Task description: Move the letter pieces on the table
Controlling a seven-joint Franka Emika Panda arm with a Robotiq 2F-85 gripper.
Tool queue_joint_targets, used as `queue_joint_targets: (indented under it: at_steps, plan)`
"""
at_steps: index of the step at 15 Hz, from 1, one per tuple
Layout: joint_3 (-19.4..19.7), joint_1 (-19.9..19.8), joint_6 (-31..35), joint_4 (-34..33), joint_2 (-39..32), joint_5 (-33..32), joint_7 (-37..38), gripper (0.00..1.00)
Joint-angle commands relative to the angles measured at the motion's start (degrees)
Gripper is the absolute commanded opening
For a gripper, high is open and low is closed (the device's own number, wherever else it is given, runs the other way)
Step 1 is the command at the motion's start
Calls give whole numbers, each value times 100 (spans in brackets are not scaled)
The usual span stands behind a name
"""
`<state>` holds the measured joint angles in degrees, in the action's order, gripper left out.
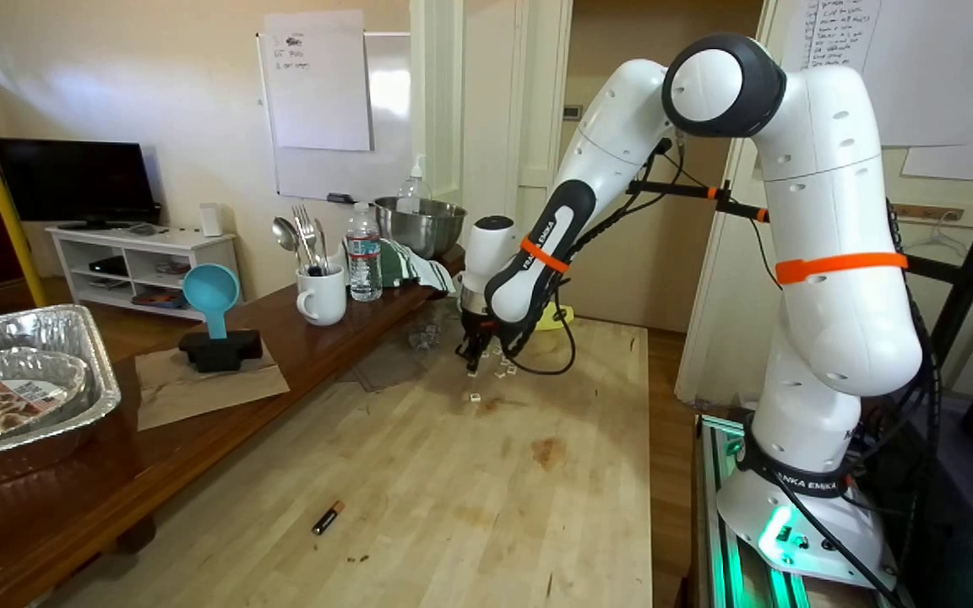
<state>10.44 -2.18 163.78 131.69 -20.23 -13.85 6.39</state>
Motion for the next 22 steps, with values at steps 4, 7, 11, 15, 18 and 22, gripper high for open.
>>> queue_joint_targets:
  at_steps: [4, 7, 11, 15, 18, 22]
  plan:
    - [-618, -313, 222, 506, 172, 295, -1343, 0]
    - [-780, -410, 147, 607, 256, 398, -1715, 0]
    - [-967, -544, 143, 717, 339, 616, -2099, 0]
    - [-1139, -670, 150, 796, 388, 850, -2461, 0]
    - [-1229, -736, 136, 833, 415, 990, -2667, 0]
    - [-1291, -784, 127, 862, 432, 1072, -2842, 0]
